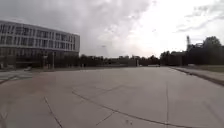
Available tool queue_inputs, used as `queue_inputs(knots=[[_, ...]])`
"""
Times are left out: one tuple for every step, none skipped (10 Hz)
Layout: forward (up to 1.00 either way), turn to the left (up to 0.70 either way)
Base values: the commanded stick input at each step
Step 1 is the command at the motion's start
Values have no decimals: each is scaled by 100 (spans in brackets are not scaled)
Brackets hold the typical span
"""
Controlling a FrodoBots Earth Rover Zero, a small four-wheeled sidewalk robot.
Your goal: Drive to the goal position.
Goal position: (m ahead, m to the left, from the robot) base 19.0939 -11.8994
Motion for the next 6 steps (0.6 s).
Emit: queue_inputs(knots=[[70,-1],[70,-1],[70,-1],[70,-1],[70,-1],[70,-1]])
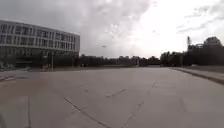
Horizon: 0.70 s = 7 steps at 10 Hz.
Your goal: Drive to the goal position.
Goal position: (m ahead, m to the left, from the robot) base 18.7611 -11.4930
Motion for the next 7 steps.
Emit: queue_inputs(knots=[[70,-1],[70,-1],[70,-1],[70,-1],[70,-1],[70,-1],[70,-1]])
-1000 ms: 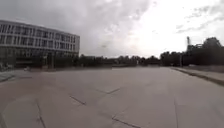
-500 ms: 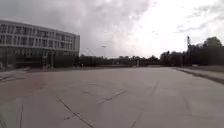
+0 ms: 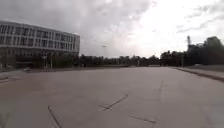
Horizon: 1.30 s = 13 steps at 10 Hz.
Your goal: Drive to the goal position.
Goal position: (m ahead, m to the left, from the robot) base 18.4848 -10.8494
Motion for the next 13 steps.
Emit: queue_inputs(knots=[[70,-1],[70,-3],[70,-20],[70,-32],[70,-20],[70,-3],[70,-1],[70,-1],[70,-1],[70,-1],[70,-1],[70,-1],[70,-1]])
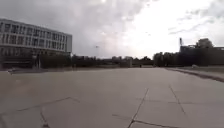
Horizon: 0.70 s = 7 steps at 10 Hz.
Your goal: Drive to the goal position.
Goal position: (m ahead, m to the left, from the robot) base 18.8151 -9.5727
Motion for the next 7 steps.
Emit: queue_inputs(knots=[[70,-1],[70,-1],[70,-1],[70,-1],[70,-1],[70,-1],[70,-1]])
